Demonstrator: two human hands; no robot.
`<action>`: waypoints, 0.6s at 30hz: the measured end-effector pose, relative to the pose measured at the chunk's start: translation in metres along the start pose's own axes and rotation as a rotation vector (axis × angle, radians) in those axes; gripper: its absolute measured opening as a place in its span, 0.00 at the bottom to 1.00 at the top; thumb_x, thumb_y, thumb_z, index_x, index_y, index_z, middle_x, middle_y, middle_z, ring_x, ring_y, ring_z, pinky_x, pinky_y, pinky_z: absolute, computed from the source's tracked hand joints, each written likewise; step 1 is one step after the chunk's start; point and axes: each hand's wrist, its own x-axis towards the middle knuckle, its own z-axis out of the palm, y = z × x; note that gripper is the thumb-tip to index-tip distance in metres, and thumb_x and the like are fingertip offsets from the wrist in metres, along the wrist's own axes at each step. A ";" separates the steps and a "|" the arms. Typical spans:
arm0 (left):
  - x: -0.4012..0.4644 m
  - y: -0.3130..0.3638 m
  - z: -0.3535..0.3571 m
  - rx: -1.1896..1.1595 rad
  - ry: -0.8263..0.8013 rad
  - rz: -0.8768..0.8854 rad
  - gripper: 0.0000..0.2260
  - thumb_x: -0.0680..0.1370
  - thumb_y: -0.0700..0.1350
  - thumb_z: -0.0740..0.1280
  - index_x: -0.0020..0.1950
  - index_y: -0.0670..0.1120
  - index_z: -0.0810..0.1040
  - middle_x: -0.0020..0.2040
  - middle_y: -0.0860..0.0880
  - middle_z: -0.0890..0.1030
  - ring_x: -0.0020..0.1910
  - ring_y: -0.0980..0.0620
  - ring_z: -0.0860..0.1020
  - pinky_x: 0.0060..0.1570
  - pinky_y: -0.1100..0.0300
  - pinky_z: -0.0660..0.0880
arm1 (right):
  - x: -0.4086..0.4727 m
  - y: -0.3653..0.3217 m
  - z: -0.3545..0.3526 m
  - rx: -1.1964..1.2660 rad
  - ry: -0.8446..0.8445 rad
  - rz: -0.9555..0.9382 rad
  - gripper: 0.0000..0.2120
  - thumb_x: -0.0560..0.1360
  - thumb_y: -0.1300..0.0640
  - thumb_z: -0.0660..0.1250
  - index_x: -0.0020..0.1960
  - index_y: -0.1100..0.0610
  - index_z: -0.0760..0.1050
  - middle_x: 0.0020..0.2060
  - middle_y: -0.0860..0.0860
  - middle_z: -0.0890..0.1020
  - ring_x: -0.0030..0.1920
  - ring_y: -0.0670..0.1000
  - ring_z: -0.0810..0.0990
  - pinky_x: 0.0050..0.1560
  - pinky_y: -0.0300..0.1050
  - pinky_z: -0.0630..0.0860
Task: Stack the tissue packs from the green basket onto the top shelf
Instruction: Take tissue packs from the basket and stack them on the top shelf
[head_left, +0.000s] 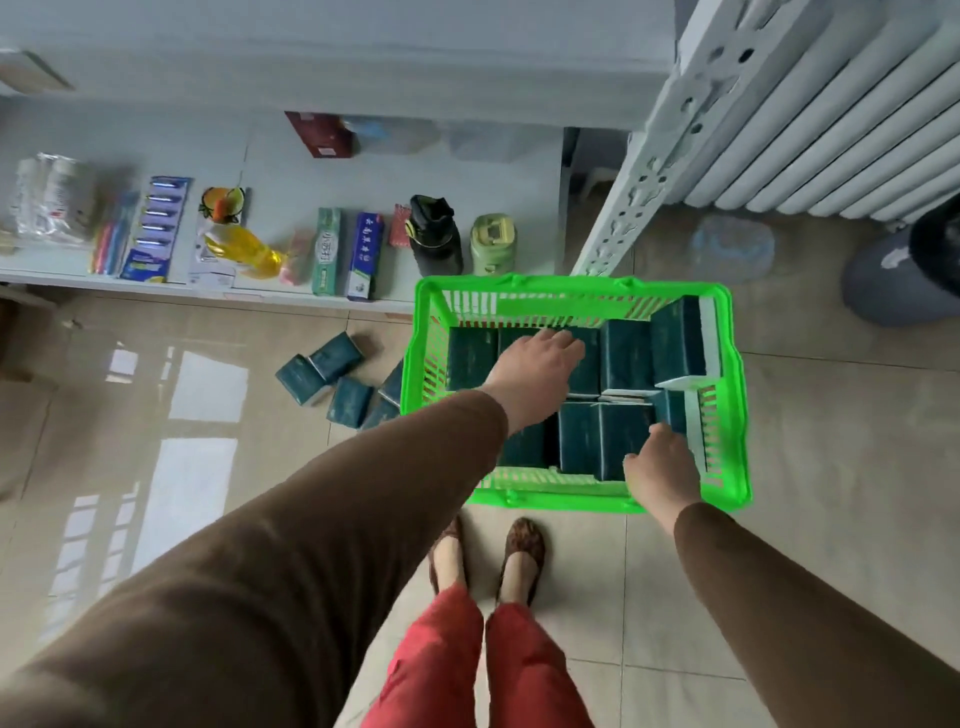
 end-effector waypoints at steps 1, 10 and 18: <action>0.019 0.004 0.011 0.014 -0.007 0.025 0.18 0.76 0.41 0.64 0.65 0.46 0.72 0.61 0.47 0.75 0.60 0.46 0.72 0.56 0.51 0.71 | 0.009 0.004 0.008 -0.021 -0.006 0.015 0.20 0.77 0.64 0.64 0.67 0.68 0.67 0.63 0.66 0.73 0.64 0.65 0.73 0.64 0.53 0.71; 0.140 0.041 0.079 0.131 -0.021 0.118 0.22 0.77 0.35 0.60 0.71 0.45 0.67 0.70 0.44 0.69 0.65 0.43 0.70 0.58 0.48 0.71 | 0.053 0.022 0.066 -0.149 0.031 0.041 0.34 0.78 0.55 0.65 0.76 0.66 0.53 0.68 0.63 0.68 0.66 0.63 0.70 0.67 0.51 0.65; 0.156 0.027 0.087 0.311 -0.131 0.180 0.38 0.74 0.43 0.70 0.79 0.47 0.53 0.77 0.45 0.61 0.72 0.42 0.63 0.61 0.48 0.73 | 0.069 0.029 0.080 -0.149 -0.086 0.058 0.38 0.66 0.38 0.75 0.64 0.61 0.67 0.62 0.58 0.74 0.63 0.60 0.72 0.63 0.49 0.68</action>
